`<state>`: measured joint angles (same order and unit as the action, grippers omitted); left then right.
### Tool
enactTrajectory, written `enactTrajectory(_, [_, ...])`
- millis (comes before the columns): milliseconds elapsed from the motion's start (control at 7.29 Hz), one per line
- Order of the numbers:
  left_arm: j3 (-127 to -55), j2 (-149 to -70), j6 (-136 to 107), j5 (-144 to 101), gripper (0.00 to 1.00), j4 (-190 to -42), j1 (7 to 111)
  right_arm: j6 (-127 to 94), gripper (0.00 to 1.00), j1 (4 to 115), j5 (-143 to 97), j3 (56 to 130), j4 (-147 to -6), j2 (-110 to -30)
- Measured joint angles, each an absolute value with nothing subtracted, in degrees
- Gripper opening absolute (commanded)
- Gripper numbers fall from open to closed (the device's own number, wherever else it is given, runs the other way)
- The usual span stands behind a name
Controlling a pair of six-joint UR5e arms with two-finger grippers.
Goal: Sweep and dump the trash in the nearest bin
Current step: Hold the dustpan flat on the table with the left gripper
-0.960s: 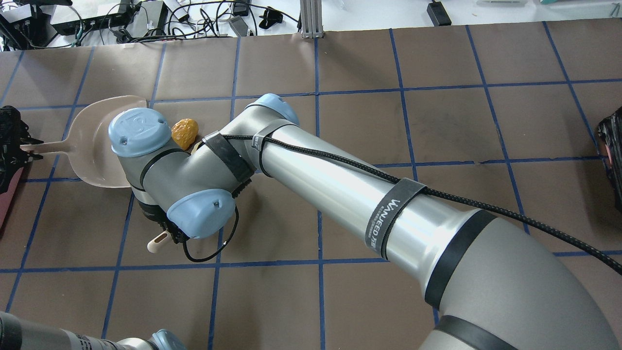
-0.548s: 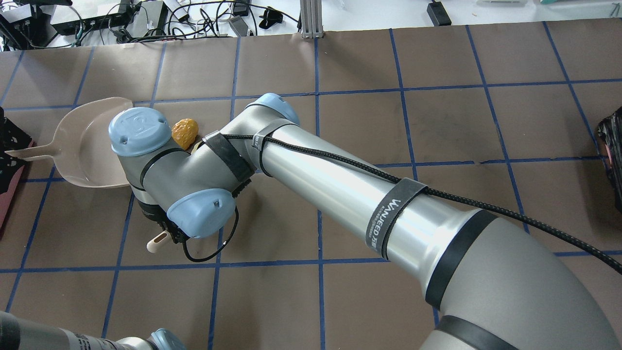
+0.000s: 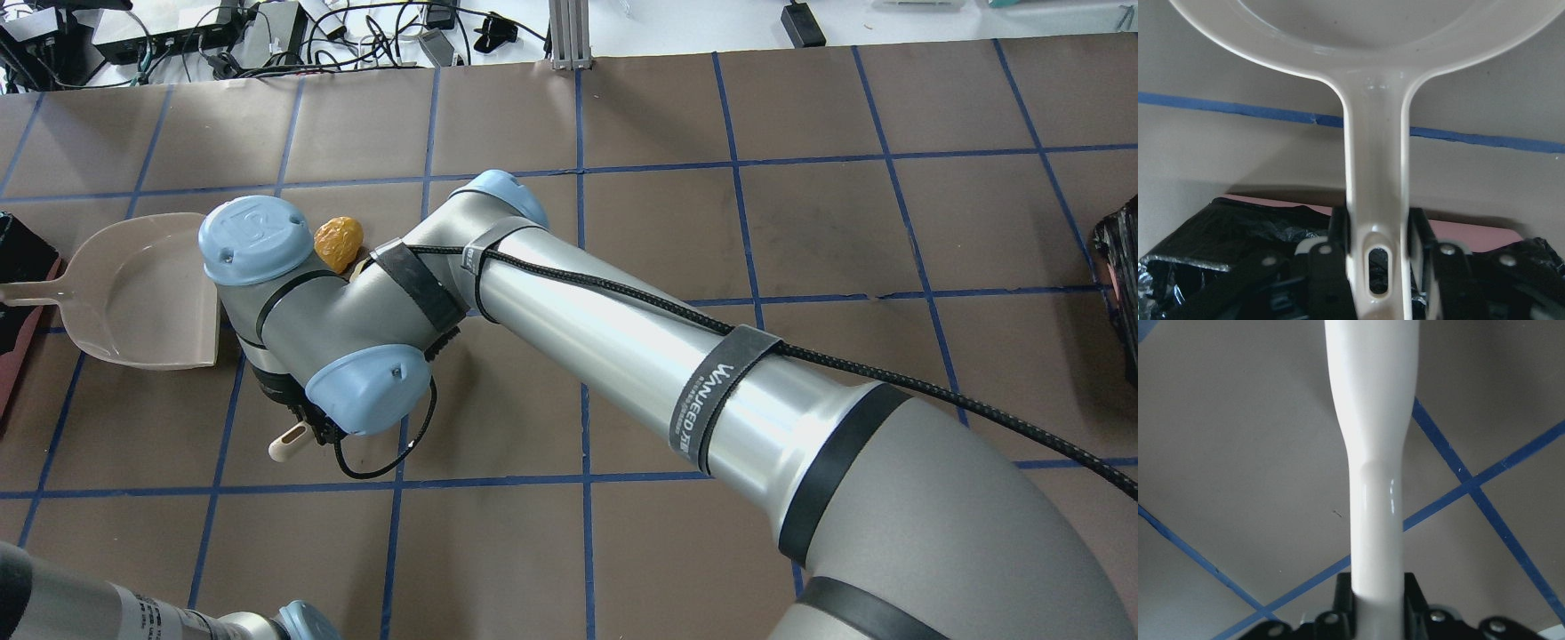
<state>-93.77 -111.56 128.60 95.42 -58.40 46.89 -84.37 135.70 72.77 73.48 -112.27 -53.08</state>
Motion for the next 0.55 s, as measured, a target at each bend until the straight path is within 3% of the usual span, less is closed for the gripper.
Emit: enactTrajectory(548, [-90.40,-113.96,137.01,99.54,0.00,-60.91,50.57,-84.37,0.00,135.70,72.67,73.46,-112.45,-53.01])
